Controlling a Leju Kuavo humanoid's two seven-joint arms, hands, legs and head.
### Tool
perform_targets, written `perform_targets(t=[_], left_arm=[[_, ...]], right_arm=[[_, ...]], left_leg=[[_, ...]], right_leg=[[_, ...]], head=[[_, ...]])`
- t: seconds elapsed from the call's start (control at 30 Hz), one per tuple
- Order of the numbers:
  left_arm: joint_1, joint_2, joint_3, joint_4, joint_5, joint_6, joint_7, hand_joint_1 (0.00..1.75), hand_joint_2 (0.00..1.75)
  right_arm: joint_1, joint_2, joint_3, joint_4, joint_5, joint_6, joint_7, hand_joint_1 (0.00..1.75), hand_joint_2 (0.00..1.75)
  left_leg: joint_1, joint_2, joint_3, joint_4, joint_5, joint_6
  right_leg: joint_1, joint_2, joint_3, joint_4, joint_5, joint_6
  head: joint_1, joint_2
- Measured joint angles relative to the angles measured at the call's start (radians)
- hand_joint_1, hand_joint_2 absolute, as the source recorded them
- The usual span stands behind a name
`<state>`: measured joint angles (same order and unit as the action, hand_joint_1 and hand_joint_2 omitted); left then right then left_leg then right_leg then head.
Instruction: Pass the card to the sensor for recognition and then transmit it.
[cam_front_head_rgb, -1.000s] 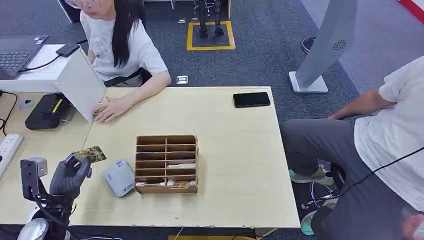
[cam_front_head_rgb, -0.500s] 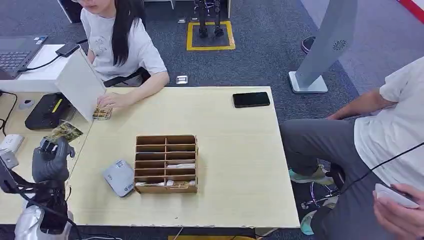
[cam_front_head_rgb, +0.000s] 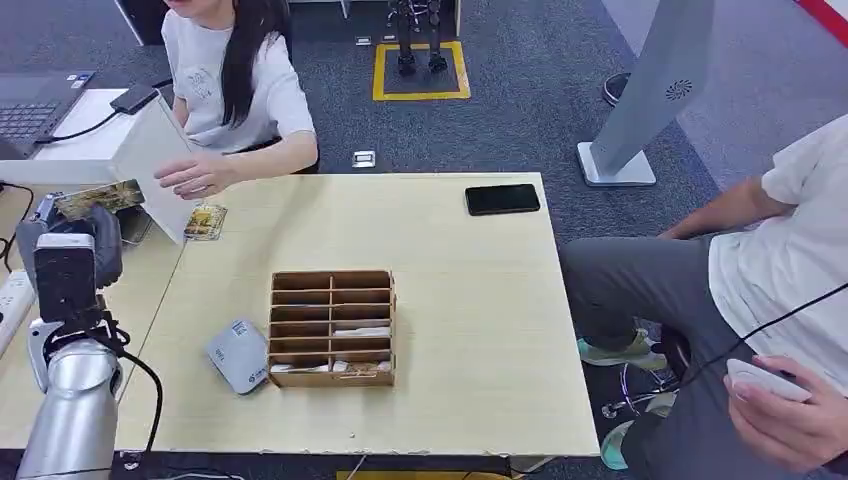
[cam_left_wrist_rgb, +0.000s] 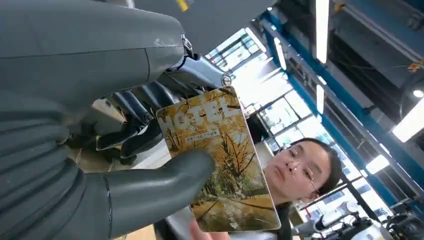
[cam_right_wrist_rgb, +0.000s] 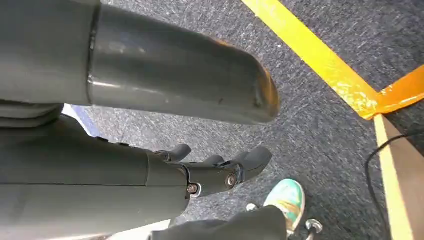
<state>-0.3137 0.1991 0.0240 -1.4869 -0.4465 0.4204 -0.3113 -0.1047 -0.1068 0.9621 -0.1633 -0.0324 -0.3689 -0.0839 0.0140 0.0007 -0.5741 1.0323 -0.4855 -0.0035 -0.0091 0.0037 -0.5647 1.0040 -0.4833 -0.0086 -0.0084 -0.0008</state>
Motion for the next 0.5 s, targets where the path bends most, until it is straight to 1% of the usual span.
perform_targets(t=[0.07, 0.1, 0.5], left_arm=[[-0.020, 0.003, -0.015, 0.023, -0.052, 0.018, 0.000, 1.75, 1.75], [-0.025, 0.003, -0.018, 0.029, -0.061, 0.020, 0.000, 1.75, 1.75], [-0.042, 0.009, -0.040, 0.079, -0.072, 0.029, 0.005, 1.75, 1.75]], right_arm=[[-0.001, 0.000, 0.004, 0.000, 0.000, 0.006, 0.000, 0.00, 0.00], [-0.001, 0.000, 0.005, 0.000, 0.000, 0.008, 0.000, 0.00, 0.00], [0.001, 0.000, 0.009, 0.000, 0.000, 0.010, 0.000, 0.00, 0.00]], left_leg=[[0.000, 0.000, 0.000, 0.000, 0.000, 0.000], [0.000, 0.000, 0.000, 0.000, 0.000, 0.000], [0.000, 0.001, 0.000, 0.000, 0.000, 0.000]], right_leg=[[0.000, 0.000, 0.000, 0.000, 0.000, 0.000], [0.000, 0.000, 0.000, 0.000, 0.000, 0.000], [0.000, 0.001, 0.000, 0.000, 0.000, 0.000]], head=[[0.000, 0.000], [0.000, 0.000], [0.000, 0.000]])
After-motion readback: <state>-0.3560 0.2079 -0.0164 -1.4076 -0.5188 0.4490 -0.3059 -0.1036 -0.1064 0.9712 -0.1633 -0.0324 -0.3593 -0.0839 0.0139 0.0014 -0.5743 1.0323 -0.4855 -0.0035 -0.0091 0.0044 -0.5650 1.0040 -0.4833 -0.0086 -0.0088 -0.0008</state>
